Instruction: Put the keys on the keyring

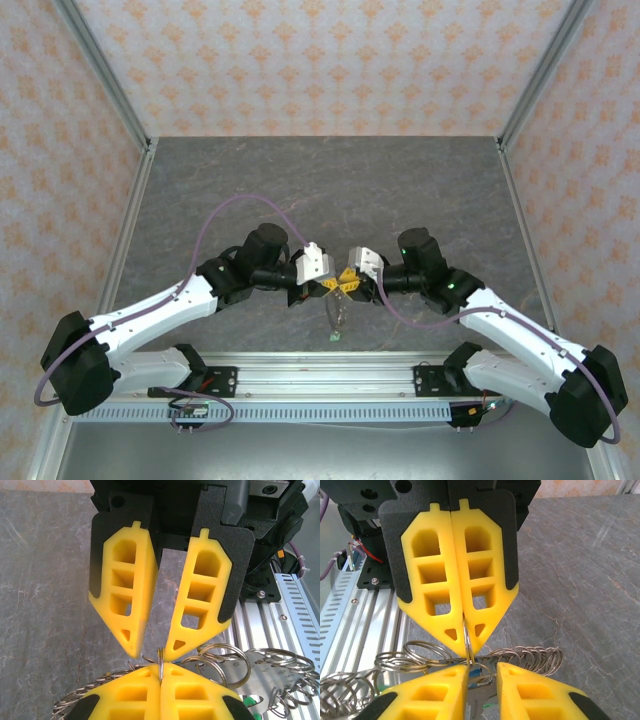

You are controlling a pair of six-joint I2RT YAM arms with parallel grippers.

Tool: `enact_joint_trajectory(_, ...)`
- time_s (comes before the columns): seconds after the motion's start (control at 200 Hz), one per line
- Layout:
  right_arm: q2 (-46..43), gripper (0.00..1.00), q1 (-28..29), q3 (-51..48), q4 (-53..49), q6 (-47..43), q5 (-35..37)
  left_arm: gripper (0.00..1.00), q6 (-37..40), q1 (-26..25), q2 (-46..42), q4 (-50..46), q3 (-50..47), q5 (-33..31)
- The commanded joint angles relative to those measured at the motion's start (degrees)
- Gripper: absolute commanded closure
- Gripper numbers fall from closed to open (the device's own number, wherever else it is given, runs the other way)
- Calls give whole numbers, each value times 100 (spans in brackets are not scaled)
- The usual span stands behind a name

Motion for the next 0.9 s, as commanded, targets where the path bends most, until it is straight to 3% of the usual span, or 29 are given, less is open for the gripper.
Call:
enact_joint_trajectory(0.0,-194,77,32,128,37,-145,-186,100,69,-40,-157,75,102,-53)
enact_joint_trajectory(0.21,-91,80,33,-11,844,397,-241,100,-7,-44,-53,195,123,95)
enact_joint_trajectory(0.465,70,90,32,83,634,368,-157,100,-32,-44,-147,248,79,92)
enact_joint_trajectory(0.641,136,100,41,320,119,247,-111,96,-72,-40,-133,270,47,8)
enact_joint_trajectory(0.896,92,100,288,931,-850,69,529,90,181,-53,32,-273,187,-394)
